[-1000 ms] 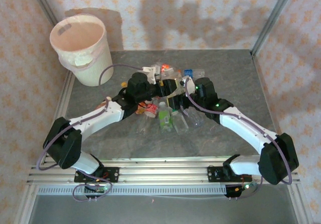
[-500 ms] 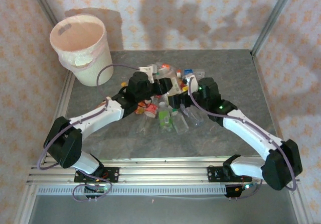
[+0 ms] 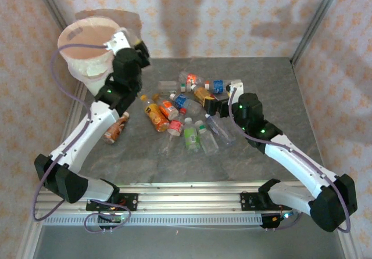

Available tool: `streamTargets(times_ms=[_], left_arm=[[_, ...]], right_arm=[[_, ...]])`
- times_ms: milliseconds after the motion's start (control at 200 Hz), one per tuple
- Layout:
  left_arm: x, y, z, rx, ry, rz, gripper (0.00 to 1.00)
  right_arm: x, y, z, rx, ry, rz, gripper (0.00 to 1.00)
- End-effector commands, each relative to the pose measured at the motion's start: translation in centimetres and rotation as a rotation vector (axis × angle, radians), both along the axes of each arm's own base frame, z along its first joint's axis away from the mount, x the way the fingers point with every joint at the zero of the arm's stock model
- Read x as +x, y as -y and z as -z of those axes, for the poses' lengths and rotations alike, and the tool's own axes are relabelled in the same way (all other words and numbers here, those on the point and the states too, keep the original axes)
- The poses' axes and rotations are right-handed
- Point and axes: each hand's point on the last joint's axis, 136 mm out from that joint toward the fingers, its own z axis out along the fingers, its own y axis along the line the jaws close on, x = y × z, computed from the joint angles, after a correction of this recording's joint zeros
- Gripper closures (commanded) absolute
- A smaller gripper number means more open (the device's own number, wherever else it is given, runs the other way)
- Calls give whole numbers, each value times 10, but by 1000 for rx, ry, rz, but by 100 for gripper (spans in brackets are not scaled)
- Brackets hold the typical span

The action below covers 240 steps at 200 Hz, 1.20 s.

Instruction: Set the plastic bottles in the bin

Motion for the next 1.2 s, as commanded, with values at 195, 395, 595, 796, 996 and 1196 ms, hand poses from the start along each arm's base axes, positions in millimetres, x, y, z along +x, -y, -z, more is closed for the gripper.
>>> streamTargets(times_ms=[195, 395, 595, 796, 996, 1196], left_arm=[[38, -129, -31, 33, 58, -345, 47], [76, -159, -22, 4, 29, -337, 47], [114, -170, 22, -101, -78, -303, 47], [140, -179, 67, -272, -139, -240, 47], [150, -178, 99, -483, -170, -100, 47], [118, -184, 116, -497, -260, -183, 49]], right_arm=[[8, 26, 3, 8, -3, 168, 1], [7, 28, 12, 29, -40, 189, 1], [5, 33, 15, 69, -88, 229, 1], [2, 29, 20, 79, -128, 214, 1], [6, 22, 29, 77, -162, 197, 1], [11, 13, 37, 76, -197, 174, 1]])
